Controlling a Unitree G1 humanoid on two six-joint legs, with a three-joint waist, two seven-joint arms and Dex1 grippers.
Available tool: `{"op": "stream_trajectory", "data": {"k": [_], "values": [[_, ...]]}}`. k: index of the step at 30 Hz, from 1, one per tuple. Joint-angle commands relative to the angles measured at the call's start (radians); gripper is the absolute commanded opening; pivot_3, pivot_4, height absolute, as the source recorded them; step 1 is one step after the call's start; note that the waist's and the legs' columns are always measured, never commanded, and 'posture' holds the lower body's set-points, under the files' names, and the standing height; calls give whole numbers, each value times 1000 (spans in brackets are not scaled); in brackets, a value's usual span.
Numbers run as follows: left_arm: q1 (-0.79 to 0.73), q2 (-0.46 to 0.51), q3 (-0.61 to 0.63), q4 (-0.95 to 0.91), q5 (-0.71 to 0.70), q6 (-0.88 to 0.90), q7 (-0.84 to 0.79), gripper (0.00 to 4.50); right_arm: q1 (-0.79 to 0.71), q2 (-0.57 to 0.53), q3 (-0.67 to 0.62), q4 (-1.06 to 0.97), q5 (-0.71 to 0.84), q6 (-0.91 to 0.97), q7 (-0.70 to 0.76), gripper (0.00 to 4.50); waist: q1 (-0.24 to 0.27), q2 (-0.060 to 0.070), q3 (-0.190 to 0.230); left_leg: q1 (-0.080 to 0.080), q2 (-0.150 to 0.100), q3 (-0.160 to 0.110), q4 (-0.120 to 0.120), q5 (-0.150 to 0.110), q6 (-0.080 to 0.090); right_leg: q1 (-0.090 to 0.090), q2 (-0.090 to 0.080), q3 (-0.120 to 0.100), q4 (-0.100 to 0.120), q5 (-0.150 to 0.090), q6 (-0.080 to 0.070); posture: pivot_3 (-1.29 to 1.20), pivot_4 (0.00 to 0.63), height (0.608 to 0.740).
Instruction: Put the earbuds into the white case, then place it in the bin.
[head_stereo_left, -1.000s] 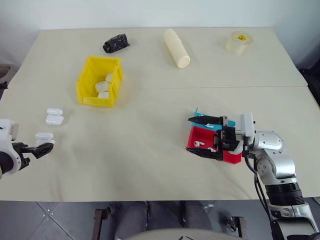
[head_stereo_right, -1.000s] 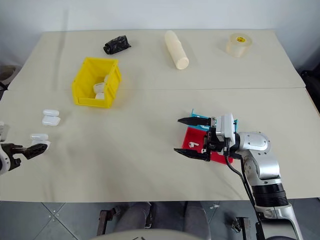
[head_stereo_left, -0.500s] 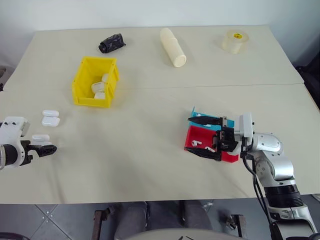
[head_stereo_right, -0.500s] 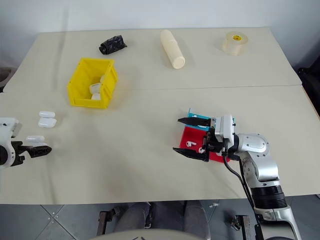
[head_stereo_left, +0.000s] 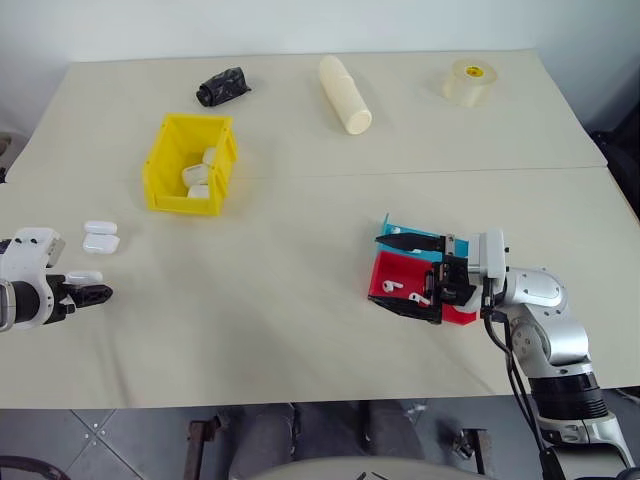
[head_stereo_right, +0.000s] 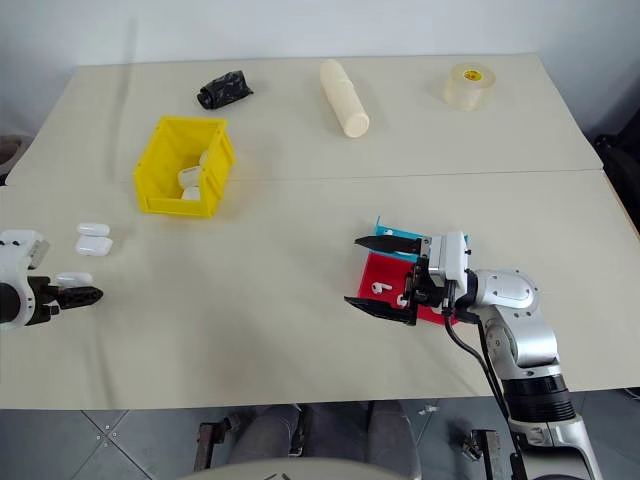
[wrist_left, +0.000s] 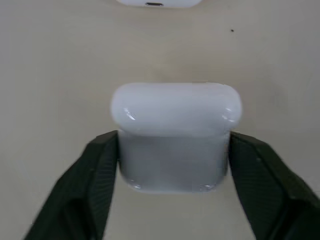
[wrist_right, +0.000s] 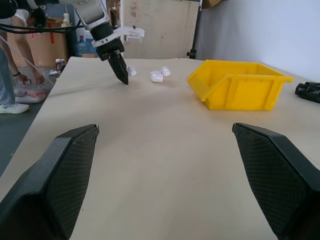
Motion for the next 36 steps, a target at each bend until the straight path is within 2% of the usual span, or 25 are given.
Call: {"op": "stream_trajectory", "data": {"k": [1, 5, 10, 14, 16, 18, 20, 24, 28, 33, 36], "values": [[31, 0, 24, -7, 16, 38, -7, 2798, 2, -7, -14, -31, 4, -11, -4, 4500, -1, 0, 0, 0, 0, 0, 0, 0, 0, 0, 0, 0, 0, 0, 0, 0, 150, 740], [47, -53, 89, -69, -24, 1, -37, 2798, 0, -6, -13, -25, 2, -13, -2, 4500, 1, 0, 0, 0, 0, 1, 0, 0, 0, 0, 0, 1, 0, 0, 0, 0, 150, 740], [102, -195, 233, -280, -164, -198, -208, 2798, 6, -21, -24, -20, -3, -14, -2, 4500, 13, -1, 0, -1, 0, -1, 2, 0, 0, 1, -1, 0, -3, 0, 0, 0, 150, 740], [178, -312, 276, -439, -211, -449, -339, 2798, 17, -51, -51, -13, -2, -14, 2, 4500, 7, -2, 0, -1, 0, -1, 2, 0, 0, 2, -1, -1, -6, 0, 0, 0, 150, 740], [183, -407, 260, -489, -203, -622, -372, 2798, 23, -70, -69, -6, -2, -18, 2, 4500, 7, -2, 0, -1, 0, 0, 2, 0, 0, 2, -1, -1, -7, 0, 0, 0, 150, 740], [185, -462, 206, -515, -177, -726, -398, 2798, 33, -87, -87, -9, -3, -18, -4, 4500, 7, -2, 0, -1, 1, 1, 3, 0, 0, 2, 0, -2, -7, 0, 0, 0, 150, 740], [203, -467, 118, -538, -135, -807, -459, 2798, 55, -102, -109, -25, -3, -17, -11, 4500, 7, -2, 0, 0, 2, 2, 3, 0, 0, 2, 1, -1, -6, 0, 0, 0, 150, 740], [131, -538, -13, -485, -58, -1001, -474, 2798, 125, -130, -163, -86, 8, 0, -45, 4500, 13, -2, 0, 0, 2, 4, 3, 0, 0, 3, 0, 0, -7, 0, 0, 0, 150, 740], [62, -618, -101, -465, -139, -1006, -516, 2798, 183, -144, -223, -137, 2, -19, -92, 4500, 24, -2, 0, 0, 2, 5, 4, 0, 0, 3, 0, 0, -6, 1, 1, 0, 150, 740], [15, -677, -249, -409, -58, -1144, -593, 2798, 321, -203, -333, -196, 36, 9, -76, 4500, 32, -2, -1, 0, 2, 7, 3, 0, 1, 2, 1, 1, -7, 1, 1, 0, 150, 740], [-36, -777, -350, -302, 15, -1304, -625, 2798, 388, -249, -415, -178, 69, 52, -72, 4500, 37, -2, -1, 0, 0, 7, 5, 0, 2, 5, 1, 1, -8, 2, 3, 0, 150, 740]]}}
